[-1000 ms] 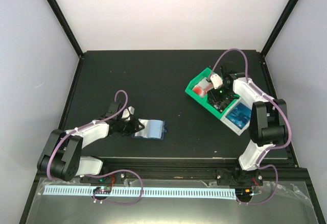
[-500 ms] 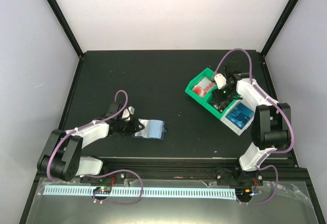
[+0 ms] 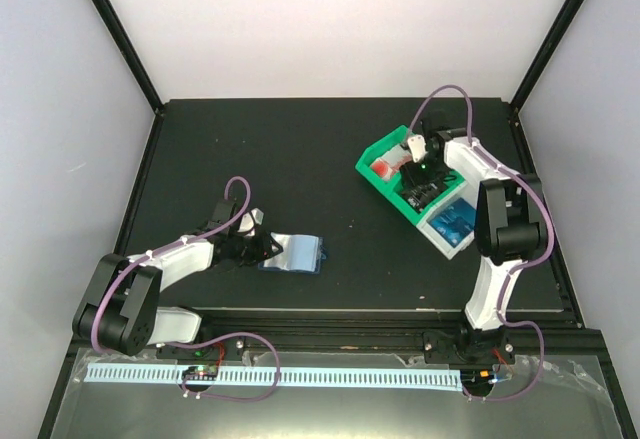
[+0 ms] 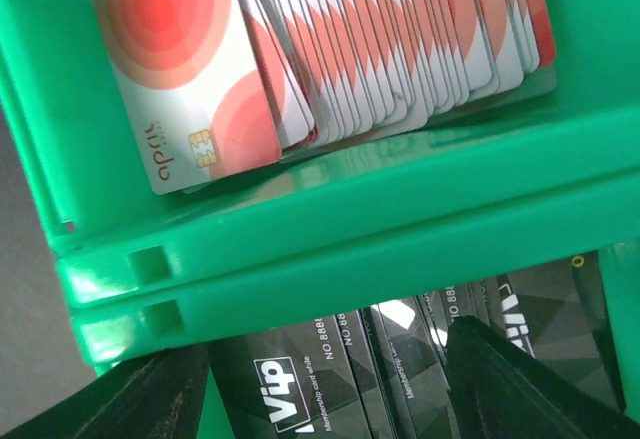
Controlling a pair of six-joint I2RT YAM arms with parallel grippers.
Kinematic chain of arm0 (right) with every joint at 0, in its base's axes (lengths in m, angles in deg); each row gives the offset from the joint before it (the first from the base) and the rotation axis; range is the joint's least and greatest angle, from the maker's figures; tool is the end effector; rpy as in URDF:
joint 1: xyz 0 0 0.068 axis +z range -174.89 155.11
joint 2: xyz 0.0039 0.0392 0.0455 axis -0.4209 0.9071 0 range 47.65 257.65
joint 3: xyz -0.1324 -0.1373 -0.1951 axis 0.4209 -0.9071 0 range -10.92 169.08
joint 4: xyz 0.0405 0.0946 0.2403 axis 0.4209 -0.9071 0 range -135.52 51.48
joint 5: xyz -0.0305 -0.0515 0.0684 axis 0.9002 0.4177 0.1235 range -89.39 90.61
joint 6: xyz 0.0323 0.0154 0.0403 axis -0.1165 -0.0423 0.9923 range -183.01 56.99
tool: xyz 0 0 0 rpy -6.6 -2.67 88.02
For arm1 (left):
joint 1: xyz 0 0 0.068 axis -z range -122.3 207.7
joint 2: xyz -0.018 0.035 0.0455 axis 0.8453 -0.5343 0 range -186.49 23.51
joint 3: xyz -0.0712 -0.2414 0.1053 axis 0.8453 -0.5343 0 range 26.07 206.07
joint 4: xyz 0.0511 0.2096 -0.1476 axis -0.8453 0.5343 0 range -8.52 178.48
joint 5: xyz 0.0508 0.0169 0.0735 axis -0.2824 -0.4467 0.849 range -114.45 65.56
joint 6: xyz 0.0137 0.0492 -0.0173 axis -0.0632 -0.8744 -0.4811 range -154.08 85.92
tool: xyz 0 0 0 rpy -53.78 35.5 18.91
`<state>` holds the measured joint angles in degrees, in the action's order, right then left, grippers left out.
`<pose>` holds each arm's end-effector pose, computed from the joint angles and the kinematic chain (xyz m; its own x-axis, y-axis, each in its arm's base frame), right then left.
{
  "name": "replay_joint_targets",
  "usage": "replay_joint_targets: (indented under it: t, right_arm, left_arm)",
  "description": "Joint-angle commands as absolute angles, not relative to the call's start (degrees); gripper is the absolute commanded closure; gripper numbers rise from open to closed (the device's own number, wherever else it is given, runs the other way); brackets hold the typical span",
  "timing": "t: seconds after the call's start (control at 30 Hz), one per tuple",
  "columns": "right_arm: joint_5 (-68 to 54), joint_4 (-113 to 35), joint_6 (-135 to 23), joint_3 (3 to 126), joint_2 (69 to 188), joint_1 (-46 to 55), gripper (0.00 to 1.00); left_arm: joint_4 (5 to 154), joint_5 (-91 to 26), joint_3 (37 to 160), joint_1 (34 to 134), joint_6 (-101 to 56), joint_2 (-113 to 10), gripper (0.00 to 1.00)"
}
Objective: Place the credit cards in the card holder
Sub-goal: Pick up the credit card from the storage box.
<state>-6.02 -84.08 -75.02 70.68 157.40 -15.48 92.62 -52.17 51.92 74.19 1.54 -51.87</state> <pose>0.3784 0.0669 0.1944 -0.8858 -0.3563 -0.2975 -0.3871 0.9207 0.0500 0.1963 -0.0753 0.1296 -0.9531 -0.2555 -0.1620 -0.1049 0.7815 -0.6150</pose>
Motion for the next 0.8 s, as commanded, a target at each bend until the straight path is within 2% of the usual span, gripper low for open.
replay_joint_targets:
  t: [0.0, 0.1, 0.23, 0.47, 0.63, 0.77]
  right_arm:
    - [-7.4, -81.3, -70.3, 74.8, 159.9, -13.5, 0.33]
    - [-6.0, -82.1, -69.5, 74.0, 160.7, -13.5, 0.34]
    - [-5.6, -82.2, -69.6, 70.1, 159.4, -13.5, 0.41]
    - [-4.0, -82.6, -68.8, 67.1, 158.6, -13.5, 0.39]
    - [-7.5, -84.0, -68.4, 67.3, 158.9, -13.4, 0.49]
    - [-8.7, -84.1, -67.9, 67.1, 156.9, -13.5, 0.51]
  left_arm:
    - [96.5, -47.0, 51.9, 74.1, 1.2, -52.9, 0.66]
    - [96.8, -46.9, 51.9, 74.1, 1.1, -52.7, 0.66]
    - [96.7, -46.8, 51.7, 74.1, 1.2, -52.4, 0.66]
    - [96.9, -47.7, 51.7, 74.1, 1.2, -52.3, 0.66]
    - [97.0, -47.5, 51.1, 74.1, 1.5, -50.9, 0.66]
    - [96.9, -47.6, 51.1, 74.1, 1.4, -50.9, 0.66]
